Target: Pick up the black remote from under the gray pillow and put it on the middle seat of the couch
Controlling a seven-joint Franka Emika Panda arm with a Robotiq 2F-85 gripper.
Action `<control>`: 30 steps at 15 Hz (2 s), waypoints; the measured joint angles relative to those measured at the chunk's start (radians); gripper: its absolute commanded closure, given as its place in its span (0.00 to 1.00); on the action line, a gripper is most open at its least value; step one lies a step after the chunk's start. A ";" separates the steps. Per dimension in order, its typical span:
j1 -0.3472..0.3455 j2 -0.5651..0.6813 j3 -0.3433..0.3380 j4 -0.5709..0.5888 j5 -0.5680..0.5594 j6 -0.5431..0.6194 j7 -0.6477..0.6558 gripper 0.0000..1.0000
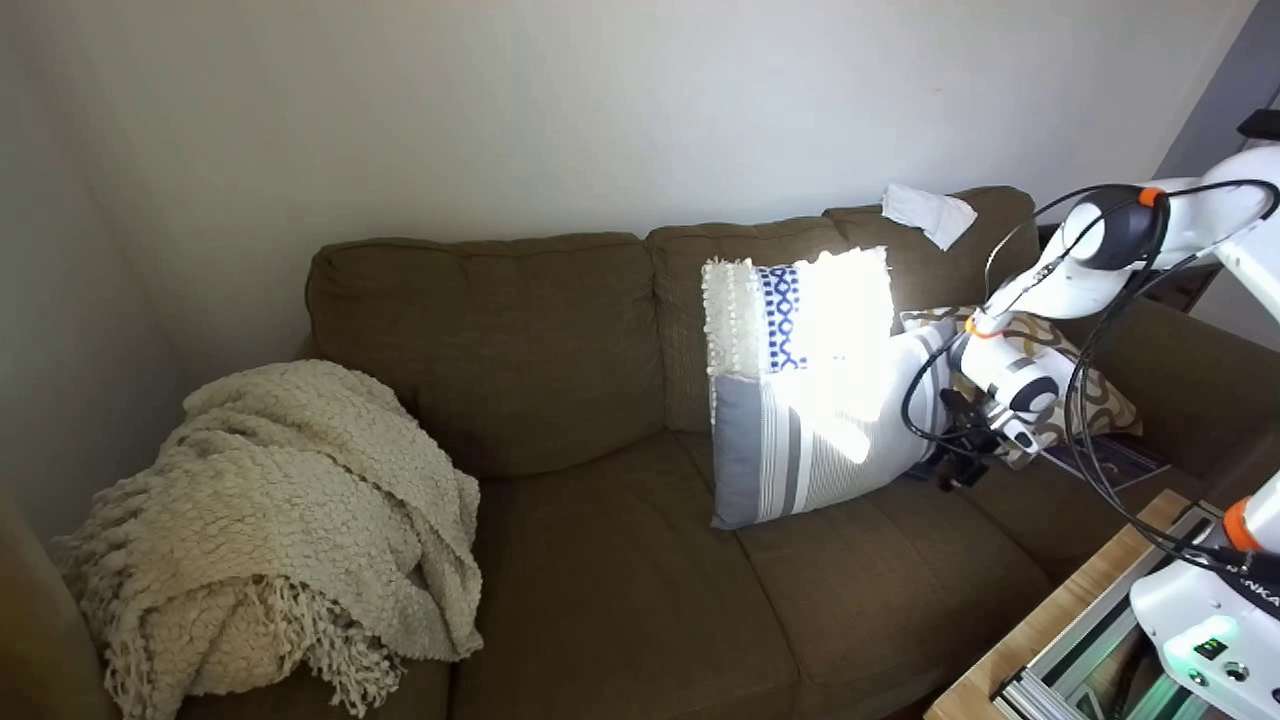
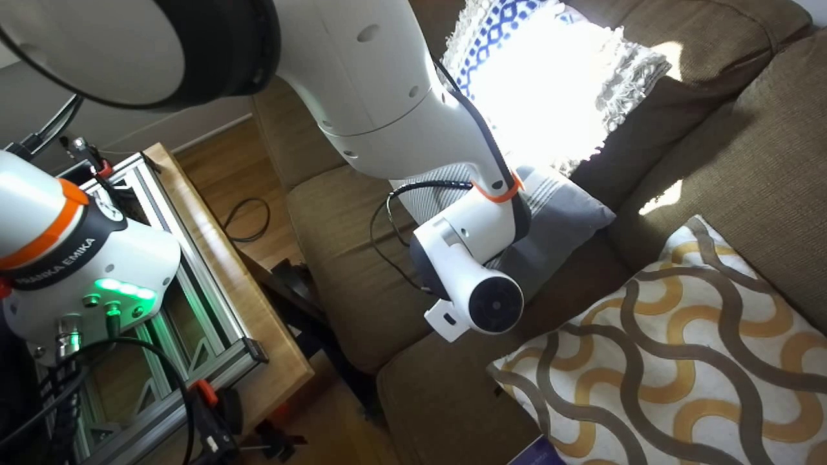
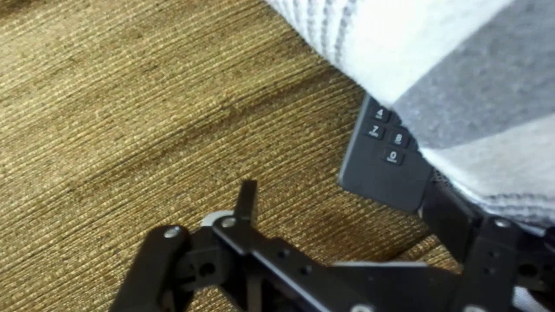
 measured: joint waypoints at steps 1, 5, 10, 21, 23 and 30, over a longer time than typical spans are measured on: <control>0.007 0.002 -0.001 0.000 0.021 0.016 -0.003 0.00; 0.029 0.008 -0.003 0.000 0.099 0.068 -0.020 0.00; 0.036 0.023 -0.004 0.014 0.150 0.069 -0.043 0.03; 0.018 0.064 0.000 0.070 0.305 0.012 -0.169 0.67; 0.018 0.070 -0.004 0.077 0.310 0.003 -0.170 0.74; 0.036 0.069 -0.029 0.077 0.300 -0.009 -0.171 0.75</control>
